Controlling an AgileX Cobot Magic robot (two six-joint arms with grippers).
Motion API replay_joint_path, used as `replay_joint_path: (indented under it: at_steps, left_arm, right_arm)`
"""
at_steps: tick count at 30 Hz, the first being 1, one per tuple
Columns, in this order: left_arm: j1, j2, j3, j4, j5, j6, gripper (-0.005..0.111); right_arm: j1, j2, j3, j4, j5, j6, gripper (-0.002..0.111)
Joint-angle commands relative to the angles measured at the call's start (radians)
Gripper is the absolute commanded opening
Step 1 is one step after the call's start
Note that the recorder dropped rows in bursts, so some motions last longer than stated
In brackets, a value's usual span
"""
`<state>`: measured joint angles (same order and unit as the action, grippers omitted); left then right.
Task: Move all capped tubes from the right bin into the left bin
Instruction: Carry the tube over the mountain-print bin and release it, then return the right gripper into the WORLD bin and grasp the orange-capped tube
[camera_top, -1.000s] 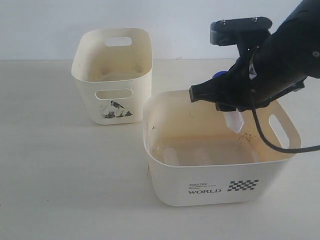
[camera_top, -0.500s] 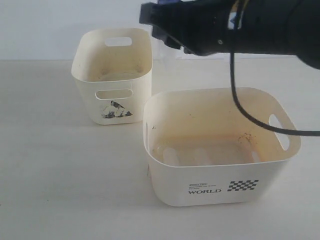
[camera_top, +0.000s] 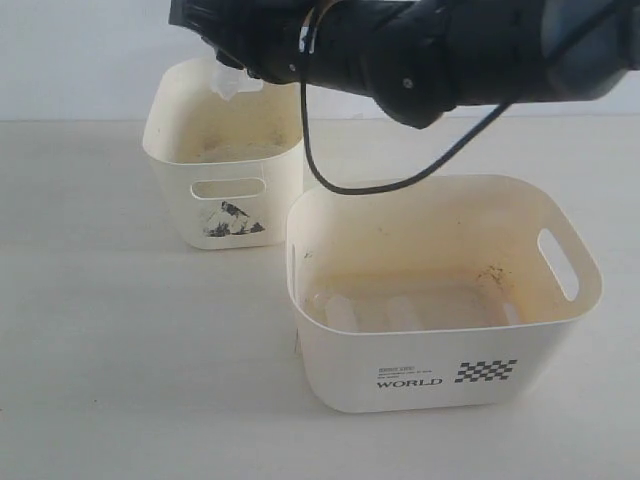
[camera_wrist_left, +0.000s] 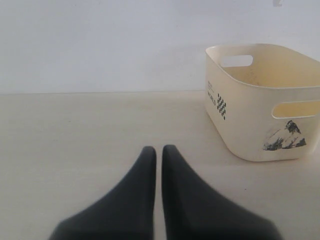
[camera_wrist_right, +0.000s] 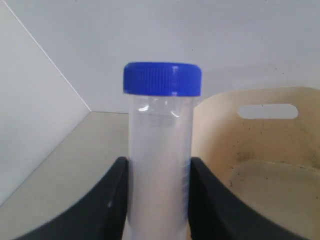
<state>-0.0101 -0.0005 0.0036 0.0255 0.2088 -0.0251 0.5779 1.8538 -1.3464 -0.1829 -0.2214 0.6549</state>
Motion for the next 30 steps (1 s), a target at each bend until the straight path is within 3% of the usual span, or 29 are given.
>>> replay_joint_path:
  at_steps: [1,3,5,6,8,14,18,25,30]
  left_arm:
    - [0.000,0.000,-0.004,-0.004,0.000,-0.010,0.004]
    - [0.000,0.000,-0.004,-0.004,0.000,-0.010,0.004]
    - [0.000,0.000,-0.004,-0.004,0.000,-0.010,0.004]
    - [0.000,0.000,-0.004,-0.004,0.000,-0.010,0.004]
    - [0.000,0.000,-0.004,-0.004,-0.002,-0.010,0.004]
    - [0.000,0.000,-0.004,-0.004,-0.002,-0.010,0.004]
    - [0.000,0.000,-0.004,-0.004,-0.002,-0.010,0.004]
    - [0.000,0.000,-0.004,-0.004,0.000,-0.010,0.004]
    - [0.000,0.000,-0.004,-0.004,0.000,-0.010,0.004]
  right_arm:
    - [0.000,0.077,-0.098,-0.004,0.034,-0.034,0.031]
    - [0.000,0.094,-0.121,-0.004,0.070,-0.036,0.059]
    - [0.000,0.099,-0.125,-0.004,0.083,-0.039,0.079]
    - [0.000,0.100,-0.125,-0.004,0.093,-0.039,0.083]
    - [0.000,0.100,-0.134,-0.004,0.130,-0.039,0.080]
    - [0.000,0.044,-0.159,-0.009,0.381,-0.053,0.046]
    - [0.000,-0.044,-0.159,-0.009,0.611,-0.216,0.027]
    - [0.000,-0.196,-0.142,-0.071,1.004,-0.255,0.023]
    - [0.000,-0.273,-0.031,-0.085,1.093,-0.222,0.023]
